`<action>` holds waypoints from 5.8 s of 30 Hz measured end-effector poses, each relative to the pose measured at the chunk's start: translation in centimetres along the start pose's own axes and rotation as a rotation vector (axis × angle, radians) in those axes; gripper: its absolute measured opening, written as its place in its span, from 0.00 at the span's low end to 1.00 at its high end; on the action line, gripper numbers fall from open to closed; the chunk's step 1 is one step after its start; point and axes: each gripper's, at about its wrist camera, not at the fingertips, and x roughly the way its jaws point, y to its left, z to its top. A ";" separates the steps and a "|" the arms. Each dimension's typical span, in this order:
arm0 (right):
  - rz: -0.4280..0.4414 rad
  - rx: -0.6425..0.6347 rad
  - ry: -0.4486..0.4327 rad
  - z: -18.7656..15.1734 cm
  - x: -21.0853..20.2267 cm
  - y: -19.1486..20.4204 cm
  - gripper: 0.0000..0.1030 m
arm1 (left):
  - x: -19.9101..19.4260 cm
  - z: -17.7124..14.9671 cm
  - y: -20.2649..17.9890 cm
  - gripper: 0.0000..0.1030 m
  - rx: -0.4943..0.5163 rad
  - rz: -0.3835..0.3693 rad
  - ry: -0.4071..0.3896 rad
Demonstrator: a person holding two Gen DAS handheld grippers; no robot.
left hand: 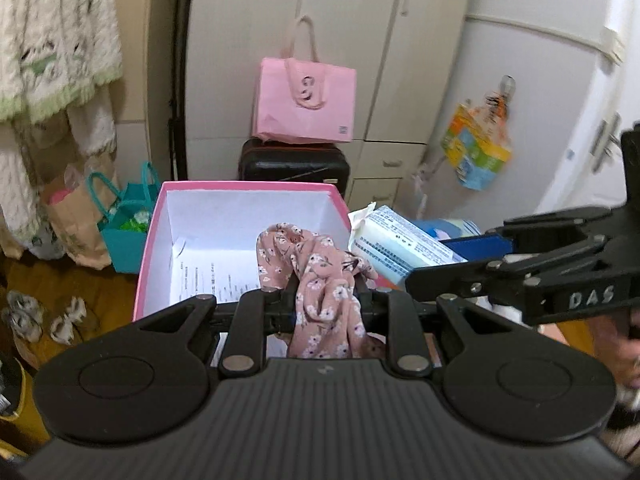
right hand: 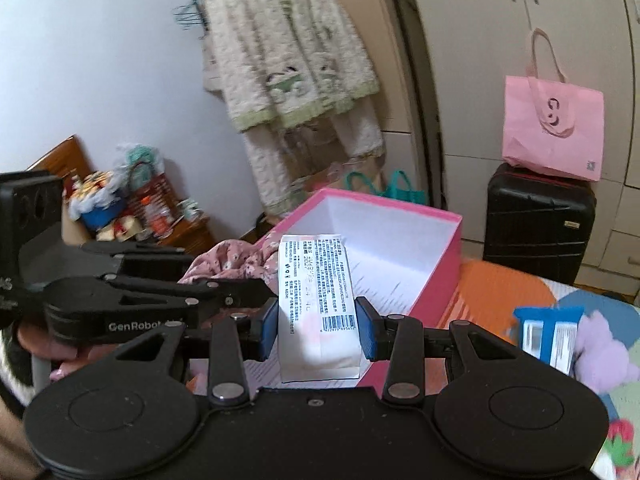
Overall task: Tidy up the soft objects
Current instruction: 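Lift the pink cloth with the left gripper while the right gripper carries the soap bar toward the pink box, then open the left gripper over the pink box while the right gripper releases the soap bar inside, then move both grippers back to the table toward the white plush cat, then grasp the white plush cat with the left gripper, then carry the white plush cat into the pink box and open the left gripper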
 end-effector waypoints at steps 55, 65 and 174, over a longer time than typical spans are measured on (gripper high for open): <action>-0.164 -0.163 0.074 -2.3 -8.5 0.6 0.50 | -4.3 0.1 -5.1 0.68 0.058 -0.105 0.070; -0.252 -0.181 0.024 -7.0 -14.6 0.7 0.54 | -7.3 -2.2 -9.5 0.71 0.163 -0.193 0.080; -0.221 -0.004 -0.036 -19.7 -9.9 -3.4 0.69 | 3.1 -10.2 -18.4 0.57 0.119 -0.299 0.324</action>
